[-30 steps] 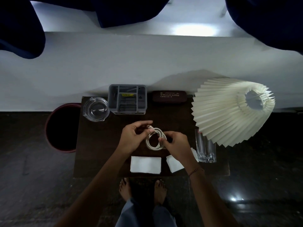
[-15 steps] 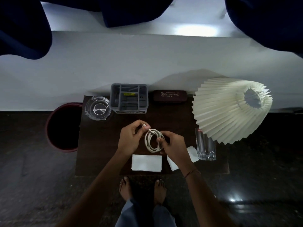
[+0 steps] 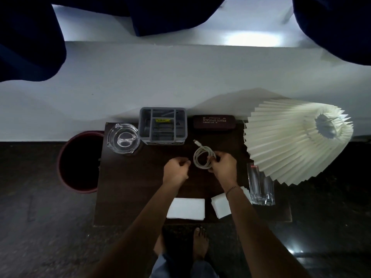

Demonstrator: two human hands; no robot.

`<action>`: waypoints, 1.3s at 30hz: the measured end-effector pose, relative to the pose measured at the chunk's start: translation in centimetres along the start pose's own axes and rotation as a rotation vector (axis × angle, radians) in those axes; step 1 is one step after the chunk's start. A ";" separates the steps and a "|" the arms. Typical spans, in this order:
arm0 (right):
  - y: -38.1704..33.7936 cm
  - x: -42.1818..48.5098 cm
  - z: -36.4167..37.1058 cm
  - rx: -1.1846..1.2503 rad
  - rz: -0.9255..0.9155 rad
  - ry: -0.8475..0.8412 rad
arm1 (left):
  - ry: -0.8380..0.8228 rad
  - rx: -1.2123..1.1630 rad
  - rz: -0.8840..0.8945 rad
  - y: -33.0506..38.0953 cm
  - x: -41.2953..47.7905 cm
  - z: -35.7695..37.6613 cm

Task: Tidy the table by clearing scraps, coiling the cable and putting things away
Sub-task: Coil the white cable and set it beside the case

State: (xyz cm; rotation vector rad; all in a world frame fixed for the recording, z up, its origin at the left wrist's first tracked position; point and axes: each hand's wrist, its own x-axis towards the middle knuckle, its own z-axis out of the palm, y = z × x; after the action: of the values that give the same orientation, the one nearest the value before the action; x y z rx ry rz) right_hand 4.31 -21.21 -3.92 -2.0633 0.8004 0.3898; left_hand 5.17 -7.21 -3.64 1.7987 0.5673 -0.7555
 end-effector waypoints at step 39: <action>2.6 -6.3 0.6 -0.316 -0.419 0.000 | -0.093 0.452 0.234 -3.5 -2.1 -1.0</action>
State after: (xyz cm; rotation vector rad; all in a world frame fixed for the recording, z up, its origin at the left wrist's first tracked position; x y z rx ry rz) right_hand -2.11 -19.35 -2.46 -2.4530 0.3008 0.2934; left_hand 1.58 -5.15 -4.14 2.1823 0.1212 -0.8445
